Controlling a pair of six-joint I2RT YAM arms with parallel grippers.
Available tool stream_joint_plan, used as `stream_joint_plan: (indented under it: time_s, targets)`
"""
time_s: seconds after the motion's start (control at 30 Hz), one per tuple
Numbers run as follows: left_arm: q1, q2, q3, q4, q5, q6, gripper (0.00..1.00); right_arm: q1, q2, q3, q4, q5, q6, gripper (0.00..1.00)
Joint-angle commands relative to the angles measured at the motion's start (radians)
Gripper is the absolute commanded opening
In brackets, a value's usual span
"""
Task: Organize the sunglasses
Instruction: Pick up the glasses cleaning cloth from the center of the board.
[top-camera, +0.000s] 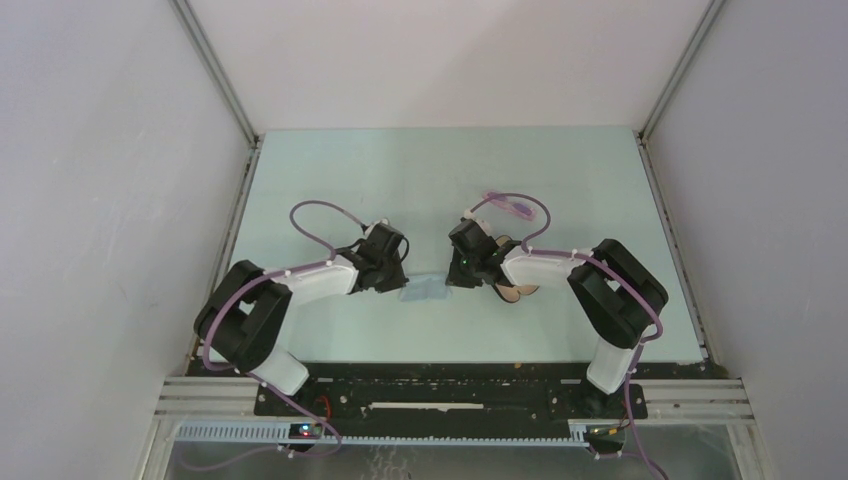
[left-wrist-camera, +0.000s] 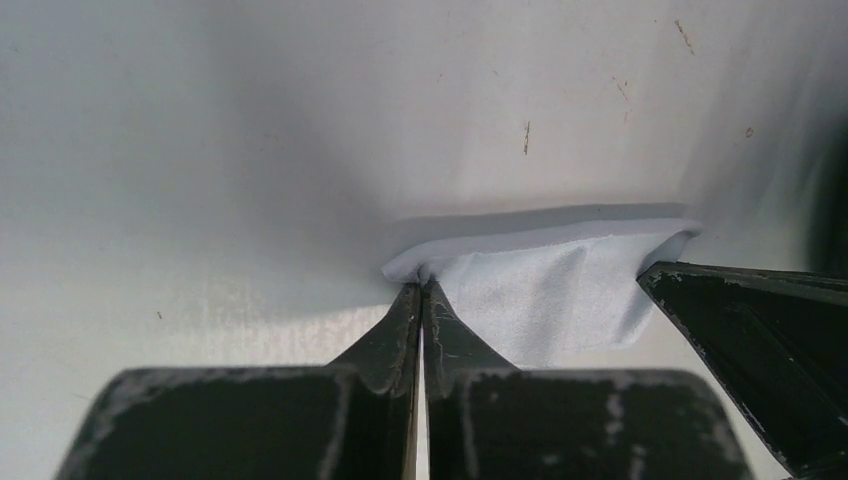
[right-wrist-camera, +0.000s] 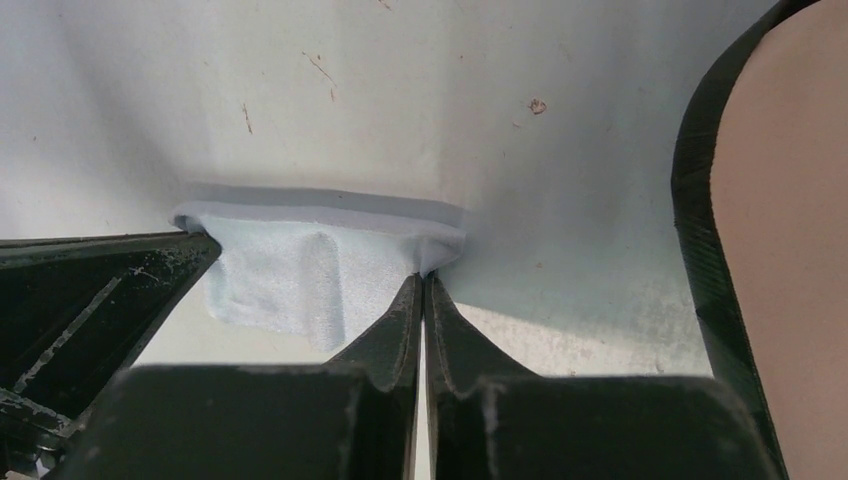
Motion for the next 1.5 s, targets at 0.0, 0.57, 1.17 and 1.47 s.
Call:
stream_joint_plan:
  time_s: [0.0,0.57,1.17,1.47]
  targets:
    - [-0.01,0.028,0.01,-0.067,0.005,0.029,0.0,0.0,-0.005,-0.005,-0.015,0.02,-0.021,0.15]
    - [-0.009,0.007,0.067,-0.08,0.039,0.078,0.0,-0.005,-0.032,-0.005,-0.026,0.025,-0.037,0.0]
    - [-0.02,0.046,0.314,-0.081,0.214,0.166,0.0,-0.072,-0.264,-0.007,-0.158,0.089,-0.066,0.0]
    - [-0.091,0.21,0.611,-0.143,0.275,0.246,0.0,-0.174,-0.491,-0.12,-0.229,0.115,-0.08,0.0]
